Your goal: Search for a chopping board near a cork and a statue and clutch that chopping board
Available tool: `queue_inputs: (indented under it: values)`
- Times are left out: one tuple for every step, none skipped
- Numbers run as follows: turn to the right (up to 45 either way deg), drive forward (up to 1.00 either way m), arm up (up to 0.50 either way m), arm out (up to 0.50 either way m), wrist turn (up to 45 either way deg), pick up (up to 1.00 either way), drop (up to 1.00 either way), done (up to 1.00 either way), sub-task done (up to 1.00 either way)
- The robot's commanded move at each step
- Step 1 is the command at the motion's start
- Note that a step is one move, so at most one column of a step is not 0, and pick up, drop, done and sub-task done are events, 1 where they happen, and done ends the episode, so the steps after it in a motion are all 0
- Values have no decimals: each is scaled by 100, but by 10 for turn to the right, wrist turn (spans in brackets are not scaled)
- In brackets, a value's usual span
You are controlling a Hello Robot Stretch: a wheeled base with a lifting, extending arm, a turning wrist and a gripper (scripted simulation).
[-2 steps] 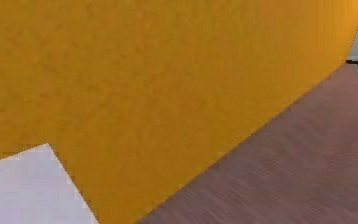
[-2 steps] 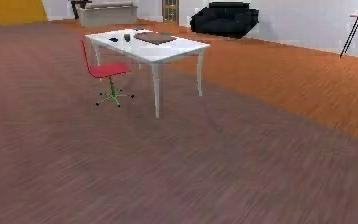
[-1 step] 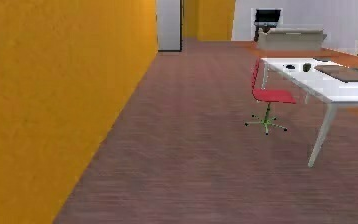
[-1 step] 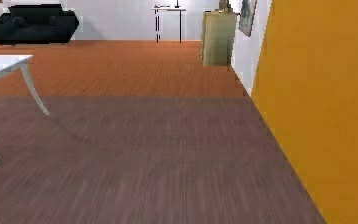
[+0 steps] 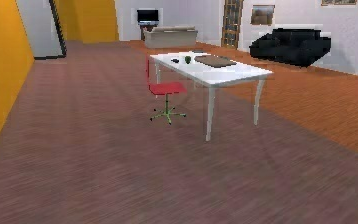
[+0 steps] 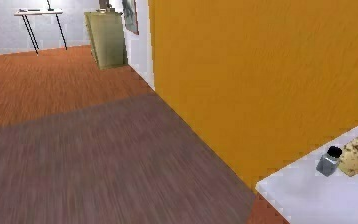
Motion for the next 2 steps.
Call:
queue_inputs:
  values:
    - [0,35,0,0,0,0,0,0,0]
    - [-450,0,0,0,0,0,0,0,0]
